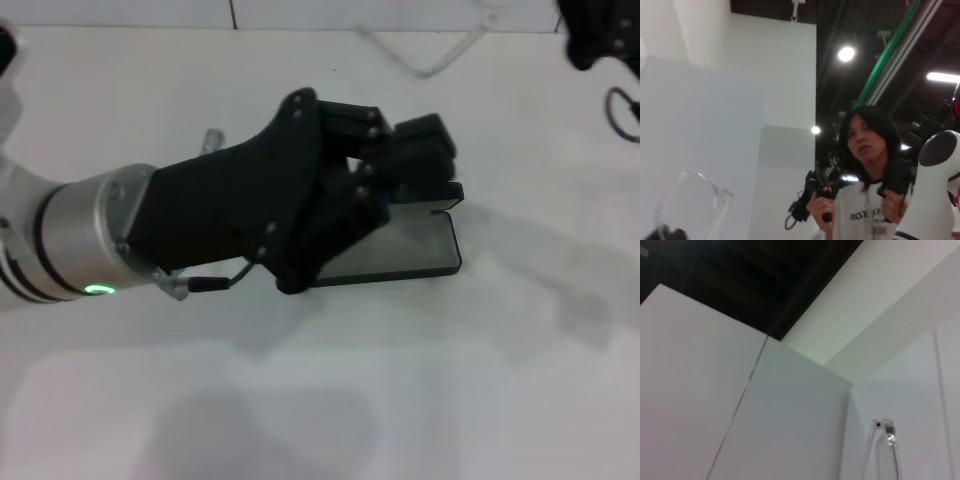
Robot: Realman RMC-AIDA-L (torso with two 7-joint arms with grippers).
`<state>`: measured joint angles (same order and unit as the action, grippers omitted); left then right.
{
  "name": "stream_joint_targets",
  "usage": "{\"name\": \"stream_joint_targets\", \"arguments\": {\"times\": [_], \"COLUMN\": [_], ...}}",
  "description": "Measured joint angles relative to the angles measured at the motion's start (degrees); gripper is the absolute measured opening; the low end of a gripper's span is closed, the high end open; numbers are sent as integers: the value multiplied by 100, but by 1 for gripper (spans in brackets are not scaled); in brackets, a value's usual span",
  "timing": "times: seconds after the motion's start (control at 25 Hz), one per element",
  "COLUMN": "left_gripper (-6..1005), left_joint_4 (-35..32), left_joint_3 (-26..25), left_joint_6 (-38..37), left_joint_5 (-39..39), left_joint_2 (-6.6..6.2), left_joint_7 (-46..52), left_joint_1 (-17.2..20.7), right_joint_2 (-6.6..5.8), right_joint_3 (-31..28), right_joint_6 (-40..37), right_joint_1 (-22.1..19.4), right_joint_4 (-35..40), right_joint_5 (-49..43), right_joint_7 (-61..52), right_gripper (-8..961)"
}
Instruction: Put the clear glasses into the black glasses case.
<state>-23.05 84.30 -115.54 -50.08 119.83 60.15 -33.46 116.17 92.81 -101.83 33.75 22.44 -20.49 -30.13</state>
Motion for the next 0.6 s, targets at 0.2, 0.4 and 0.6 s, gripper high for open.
{"name": "stream_joint_targets", "arguments": {"times": [0.2, 0.4, 0.6], "left_gripper": [55, 55, 55], "left_joint_4": [100, 124, 193], "left_joint_3": [31, -23, -27], "left_joint_6": [13, 82, 128], "left_joint_5": [-49, 107, 346], "left_joint_2": [33, 38, 27], "left_joint_7": [-20, -54, -61], "left_joint_1": [-127, -34, 34], "right_joint_2": [2, 2, 2], "right_joint_3": [637, 1032, 1165], "right_joint_6": [439, 613, 788], "right_joint_1": [268, 308, 325], "right_joint_4": [20, 41, 52], "right_joint_5": [11, -3, -29], "right_joint_7": [69, 113, 113], "right_gripper": [141, 142, 142]}}
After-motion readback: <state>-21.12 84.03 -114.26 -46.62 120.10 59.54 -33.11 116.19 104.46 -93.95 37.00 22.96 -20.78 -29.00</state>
